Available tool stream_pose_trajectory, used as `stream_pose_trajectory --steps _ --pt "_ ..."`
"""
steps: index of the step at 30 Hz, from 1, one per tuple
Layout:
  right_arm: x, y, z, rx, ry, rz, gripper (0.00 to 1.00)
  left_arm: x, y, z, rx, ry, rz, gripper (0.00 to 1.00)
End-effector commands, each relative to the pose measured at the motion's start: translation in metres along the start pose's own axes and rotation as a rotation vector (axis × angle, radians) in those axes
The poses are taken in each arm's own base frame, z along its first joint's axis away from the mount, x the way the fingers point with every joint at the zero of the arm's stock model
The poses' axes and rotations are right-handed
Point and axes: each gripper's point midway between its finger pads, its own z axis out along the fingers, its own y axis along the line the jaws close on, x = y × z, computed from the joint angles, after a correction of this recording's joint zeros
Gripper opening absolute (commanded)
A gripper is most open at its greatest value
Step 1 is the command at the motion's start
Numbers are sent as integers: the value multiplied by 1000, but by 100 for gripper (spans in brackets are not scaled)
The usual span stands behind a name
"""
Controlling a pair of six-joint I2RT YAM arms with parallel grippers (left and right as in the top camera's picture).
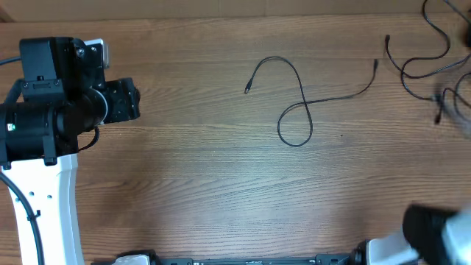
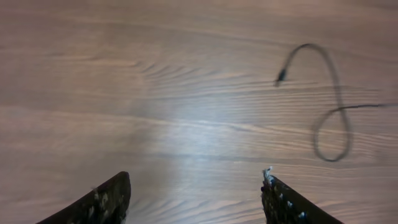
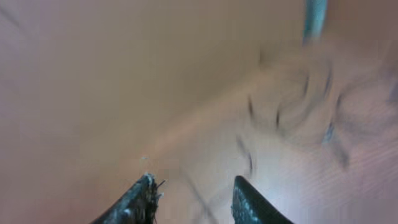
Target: Untangle cables
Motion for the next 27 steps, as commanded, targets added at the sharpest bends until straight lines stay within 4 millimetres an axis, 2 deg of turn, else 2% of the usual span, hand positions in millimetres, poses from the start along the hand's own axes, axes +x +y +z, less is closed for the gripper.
stream_pose_trajectory --steps 1,2,9,11,12,19,22,27 --pt "56 13 67 -25 303 15 50 -7 -24 2 104 -15 41 67" --pt "72 14 80 -8 366 16 73 -8 -28 2 113 -20 48 67" --pt "176 14 145 92 661 -23 75 -11 -43 3 148 -36 85 66" --pt "207 12 169 103 709 -44 84 -11 -44 3 148 -34 87 67" --pt "223 10 181 115 723 -30 93 -11 -44 3 148 -33 91 67" --pt "303 -7 244 128 725 36 91 -9 -42 4 139 -25 93 67" --pt "325 -17 257 129 723 36 91 -8 -42 4 139 -22 92 67" --pt "357 -39 263 170 772 37 88 -6 -42 4 137 -13 90 67"
